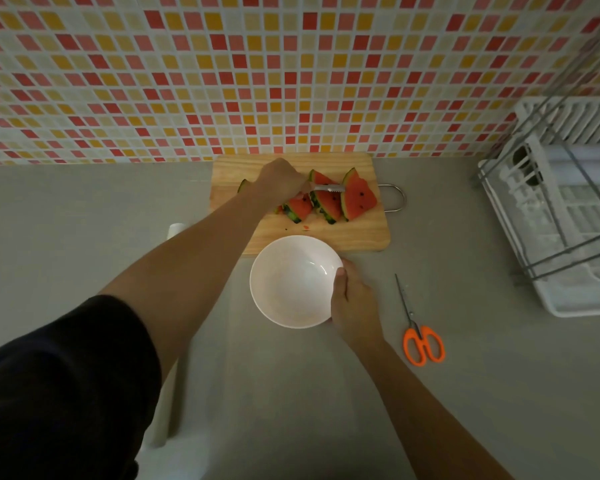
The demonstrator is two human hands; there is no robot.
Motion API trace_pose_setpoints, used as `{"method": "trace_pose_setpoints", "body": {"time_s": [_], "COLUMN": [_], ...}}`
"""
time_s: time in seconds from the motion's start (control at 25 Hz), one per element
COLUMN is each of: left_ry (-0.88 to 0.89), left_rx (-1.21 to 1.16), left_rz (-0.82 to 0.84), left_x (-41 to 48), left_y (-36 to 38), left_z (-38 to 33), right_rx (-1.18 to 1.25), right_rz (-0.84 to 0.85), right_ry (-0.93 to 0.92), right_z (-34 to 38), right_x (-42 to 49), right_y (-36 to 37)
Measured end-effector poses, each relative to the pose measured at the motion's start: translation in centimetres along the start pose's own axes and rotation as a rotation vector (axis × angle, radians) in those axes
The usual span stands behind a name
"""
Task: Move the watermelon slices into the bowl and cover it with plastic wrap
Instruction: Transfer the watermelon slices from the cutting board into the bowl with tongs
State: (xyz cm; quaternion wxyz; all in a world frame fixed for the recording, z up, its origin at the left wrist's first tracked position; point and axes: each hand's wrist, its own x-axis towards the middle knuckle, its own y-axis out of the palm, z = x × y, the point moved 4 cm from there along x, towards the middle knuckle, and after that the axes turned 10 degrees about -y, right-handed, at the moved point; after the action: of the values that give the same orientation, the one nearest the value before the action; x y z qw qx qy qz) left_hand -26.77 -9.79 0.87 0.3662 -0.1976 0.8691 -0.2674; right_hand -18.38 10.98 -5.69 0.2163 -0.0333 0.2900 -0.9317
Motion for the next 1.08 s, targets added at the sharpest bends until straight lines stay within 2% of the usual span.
{"method": "trace_pose_setpoints", "body": {"time_s": [0.24,0.48,0.6,0.84,0.96,1.08], "left_ry": [0.062,0.029,0.031,0.014,0.061,0.150], "left_rx": [-0.017,-0.349,-0.415,-0.216,-0.119,0.104], "left_rz": [-0.020,0.066,0.097,0.169,0.127,0.067], "left_x": [-0.6,-1.2,-2.8,-7.9,-9.0,-9.4], "left_y": [-0.2,-3.9,-7.0,-7.8,-5.9,-4.6], "left_z": [-0.7,2.0,5.3,13.4,13.7,12.5], "right_rx": [-0.019,0.032,0.073,0.049,0.057,0.029], "right_rz": [0.004,-0.015,-0.027,-0.052,-0.052,-0.044], "right_ry": [-0.006,-0.028,-0.011,-0.004,-0.012,-0.013], "right_z": [-0.2,-0.2,-0.4,-0.8,-0.9,-1.0], "right_x": [0.0,0.0,0.0,0.5,0.6,0.7], "right_y": [0.1,0.1,0.0,0.0,0.0,0.0]}}
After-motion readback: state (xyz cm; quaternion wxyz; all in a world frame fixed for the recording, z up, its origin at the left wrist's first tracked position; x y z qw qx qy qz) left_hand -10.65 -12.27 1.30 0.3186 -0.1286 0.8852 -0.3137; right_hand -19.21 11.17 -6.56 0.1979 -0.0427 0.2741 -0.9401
